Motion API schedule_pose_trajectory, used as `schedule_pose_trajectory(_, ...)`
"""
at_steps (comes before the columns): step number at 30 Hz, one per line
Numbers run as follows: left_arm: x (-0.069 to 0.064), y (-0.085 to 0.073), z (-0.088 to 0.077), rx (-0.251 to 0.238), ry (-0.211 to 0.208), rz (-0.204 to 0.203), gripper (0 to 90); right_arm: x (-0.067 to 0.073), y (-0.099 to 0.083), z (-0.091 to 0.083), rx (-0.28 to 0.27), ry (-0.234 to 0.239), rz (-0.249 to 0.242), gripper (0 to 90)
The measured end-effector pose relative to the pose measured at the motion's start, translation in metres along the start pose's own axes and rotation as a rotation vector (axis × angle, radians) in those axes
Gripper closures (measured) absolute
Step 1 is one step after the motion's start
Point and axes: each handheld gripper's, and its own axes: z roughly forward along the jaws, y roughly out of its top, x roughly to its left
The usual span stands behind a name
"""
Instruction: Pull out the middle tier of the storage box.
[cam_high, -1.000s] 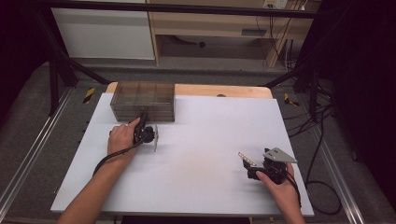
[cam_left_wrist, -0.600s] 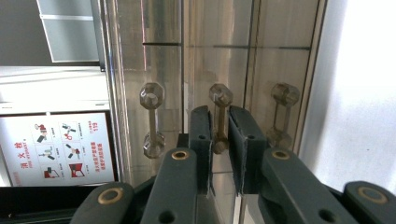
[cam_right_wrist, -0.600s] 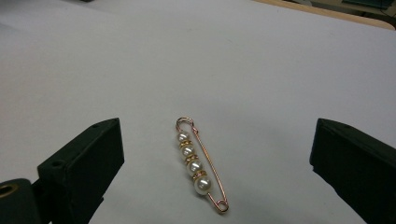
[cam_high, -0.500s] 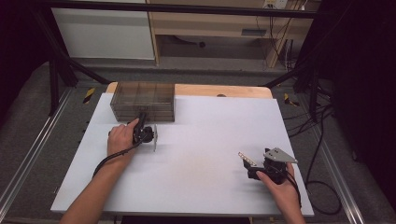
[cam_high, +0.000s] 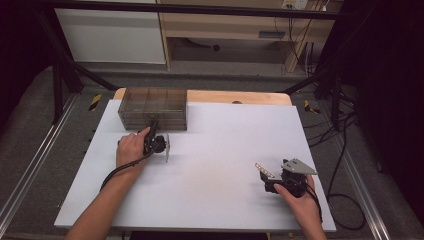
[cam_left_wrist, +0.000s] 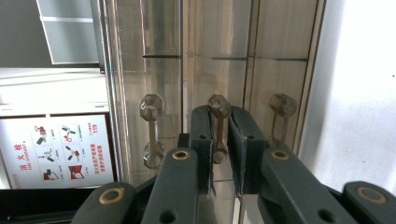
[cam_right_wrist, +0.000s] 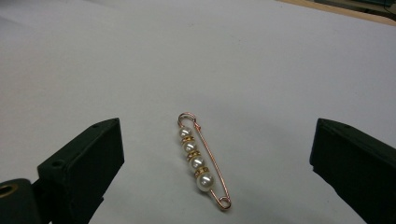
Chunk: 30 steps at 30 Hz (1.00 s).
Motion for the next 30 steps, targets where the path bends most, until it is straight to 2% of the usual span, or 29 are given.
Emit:
schedule_pose_trajectory(7, -0.0019, 0.0007, 0.0003, 0.004, 0.021, 0.010, 81.3, -0.0001, -0.0001, 0.0004, 0.000, 0.003, 0.003, 3.3)
schedule_pose_trajectory(10, -0.0012, -0.0005, 0.0000, -0.002, 0.017, 0.021, 81.5, 0.0001, -0.0005, 0.0014, 0.004, 0.005, 0.001, 3.3)
schedule_pose_trajectory(17, -0.0003, -0.0006, -0.0002, -0.005, 0.009, 0.009, 81.7, 0.0005, -0.0001, 0.0010, 0.002, 0.006, 0.001, 3.3)
schedule_pose_trajectory(19, 0.0013, -0.0009, -0.0014, -0.013, -0.001, -0.010, 81.7, 0.0003, -0.0001, 0.0009, 0.001, 0.005, 0.005, 3.3)
schedule_pose_trajectory(30, 0.0000, -0.0011, -0.0084, -0.014, 0.002, 0.007, 81.8, 0.0001, -0.0003, 0.0014, 0.003, 0.004, 0.001, 3.3)
